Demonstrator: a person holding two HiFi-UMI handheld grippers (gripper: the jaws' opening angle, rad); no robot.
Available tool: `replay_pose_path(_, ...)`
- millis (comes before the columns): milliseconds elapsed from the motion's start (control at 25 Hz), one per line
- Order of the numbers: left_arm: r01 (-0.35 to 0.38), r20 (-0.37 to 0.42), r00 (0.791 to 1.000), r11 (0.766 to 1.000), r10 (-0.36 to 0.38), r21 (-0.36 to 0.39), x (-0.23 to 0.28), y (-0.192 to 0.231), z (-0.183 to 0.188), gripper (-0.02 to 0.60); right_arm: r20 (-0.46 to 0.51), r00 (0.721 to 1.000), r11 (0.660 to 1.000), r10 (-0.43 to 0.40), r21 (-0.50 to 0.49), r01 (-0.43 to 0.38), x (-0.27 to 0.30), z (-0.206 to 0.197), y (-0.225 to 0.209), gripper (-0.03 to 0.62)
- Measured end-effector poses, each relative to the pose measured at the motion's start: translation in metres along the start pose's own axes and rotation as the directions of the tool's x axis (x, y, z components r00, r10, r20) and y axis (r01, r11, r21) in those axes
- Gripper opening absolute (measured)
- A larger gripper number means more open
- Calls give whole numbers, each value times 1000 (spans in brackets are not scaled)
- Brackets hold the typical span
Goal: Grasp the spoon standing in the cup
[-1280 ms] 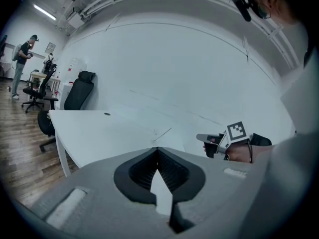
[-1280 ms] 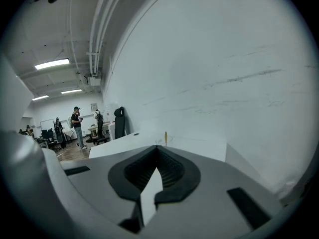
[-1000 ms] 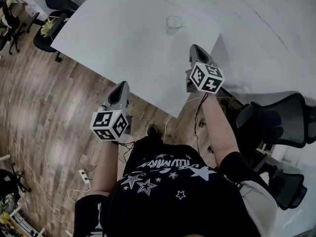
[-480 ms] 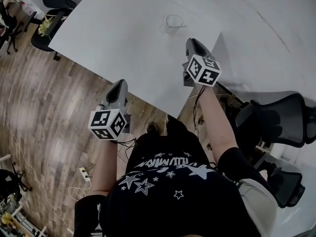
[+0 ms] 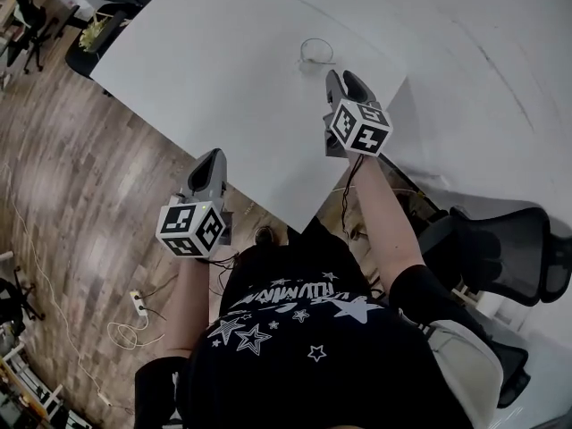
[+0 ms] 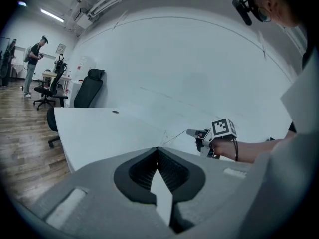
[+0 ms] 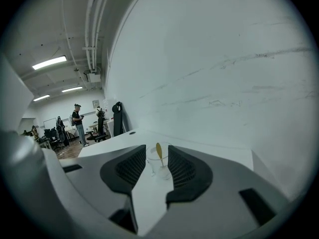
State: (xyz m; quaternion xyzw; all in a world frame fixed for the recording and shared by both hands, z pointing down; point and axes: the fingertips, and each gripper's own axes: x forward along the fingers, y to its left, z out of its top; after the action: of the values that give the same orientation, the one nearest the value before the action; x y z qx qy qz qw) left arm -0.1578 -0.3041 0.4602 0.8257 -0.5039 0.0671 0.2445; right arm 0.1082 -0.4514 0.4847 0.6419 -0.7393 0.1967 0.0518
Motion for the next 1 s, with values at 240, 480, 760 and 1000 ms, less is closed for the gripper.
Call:
replay_pose_path(240, -50, 18, 999, 999, 50, 1, 20, -14, 9, 8, -43, 997, 998, 61, -15, -62, 24, -7, -4, 159)
replay_pose_path(480, -83, 24, 996, 997, 83, 4, 27, -22, 11, 8, -60, 992, 993, 107, -31, -109, 37, -8, 0, 158)
replay_pose_path(760, -119, 39, 992, 993, 118, 8, 29, -24, 19, 8, -78, 990, 992, 118, -41, -122, 46, -9, 1, 124)
replay_pose_path(1000, -128, 39, 991, 992, 127, 7, 33, -26, 17, 8, -93, 991, 993, 98, -59, -104, 50, -13, -3, 75)
